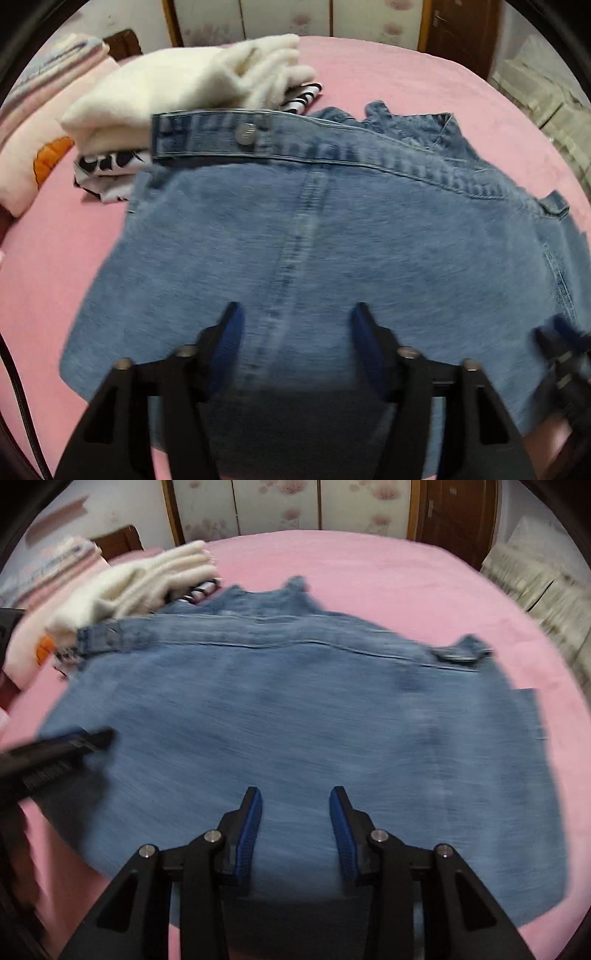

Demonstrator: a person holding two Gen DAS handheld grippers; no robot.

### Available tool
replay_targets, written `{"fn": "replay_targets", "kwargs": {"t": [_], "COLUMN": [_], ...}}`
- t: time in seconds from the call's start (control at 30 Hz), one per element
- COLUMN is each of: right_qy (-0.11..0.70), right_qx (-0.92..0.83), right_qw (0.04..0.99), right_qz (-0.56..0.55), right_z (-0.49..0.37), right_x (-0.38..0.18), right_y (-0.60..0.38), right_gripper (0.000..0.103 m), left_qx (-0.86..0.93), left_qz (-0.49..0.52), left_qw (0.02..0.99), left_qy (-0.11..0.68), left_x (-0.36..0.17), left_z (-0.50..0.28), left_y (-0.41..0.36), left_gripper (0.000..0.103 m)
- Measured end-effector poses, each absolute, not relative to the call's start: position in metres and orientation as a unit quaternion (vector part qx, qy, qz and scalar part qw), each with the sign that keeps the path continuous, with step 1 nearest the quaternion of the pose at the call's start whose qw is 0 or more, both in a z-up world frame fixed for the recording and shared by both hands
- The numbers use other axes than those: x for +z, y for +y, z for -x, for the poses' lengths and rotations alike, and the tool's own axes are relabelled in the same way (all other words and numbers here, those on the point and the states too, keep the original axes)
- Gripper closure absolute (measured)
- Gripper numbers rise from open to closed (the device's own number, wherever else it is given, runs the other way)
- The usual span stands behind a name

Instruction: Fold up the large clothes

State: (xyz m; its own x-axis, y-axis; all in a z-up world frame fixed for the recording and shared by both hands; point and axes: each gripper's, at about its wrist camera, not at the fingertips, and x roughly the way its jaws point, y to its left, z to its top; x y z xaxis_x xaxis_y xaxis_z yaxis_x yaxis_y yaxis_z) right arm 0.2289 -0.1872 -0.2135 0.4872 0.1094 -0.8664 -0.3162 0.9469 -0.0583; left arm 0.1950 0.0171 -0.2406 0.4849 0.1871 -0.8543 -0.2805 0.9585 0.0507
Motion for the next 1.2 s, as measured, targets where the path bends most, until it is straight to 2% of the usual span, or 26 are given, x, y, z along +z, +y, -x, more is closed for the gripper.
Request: {"fn": "replay_targets", "kwargs": {"t": [0.1,0.13,0.17,0.2,0.43,0.7,1.2], "right_qy": [0.492,0.497,0.499,0.5,0.503,0.515,0.521], "right_qx": [0.072,0.058,0.06,0.043,-0.015,-0.023,0.011], "right_qw": [0.862,0.861,0.862,0.863,0.86,0.854,0.853], "right_qz": [0.099,0.09,0.064,0.056,0.085,0.076,0.018], "right_z": [-0.23,-0.232,-0.232,-0.231,-0.22,-0.224,-0.199], "right_x": [-0.21,-0.209,-0.206,-0.205,-0.205,-0.2,-0.137], "right_y": [-0.235,-0.252,-0.269,-0.279,-0.296,-0.293,-0.273], "right_gripper": [0.065,0.05,0.044,0.043,0.043,0.043,0.042], "left_qx": [0.148,0.155,0.156,0.161,0.196,0.207,0.159], "left_qz": [0.046,0.046,0.054,0.063,0.112,0.122,0.145], "left_qw": [0.858,0.858,0.858,0.856,0.839,0.827,0.835], "left_qy": [0.489,0.488,0.487,0.487,0.495,0.508,0.507], "left_x": [-0.244,-0.245,-0.244,-0.245,-0.253,-0.245,-0.168], "left_z": [-0.183,-0.18,-0.175,-0.17,-0.151,-0.148,-0.131], "left_y": [0.041,0.049,0.059,0.068,0.115,0.109,0.076], "left_gripper": [0.029,0.024,0.016,0.016,0.015,0.015,0.015]}}
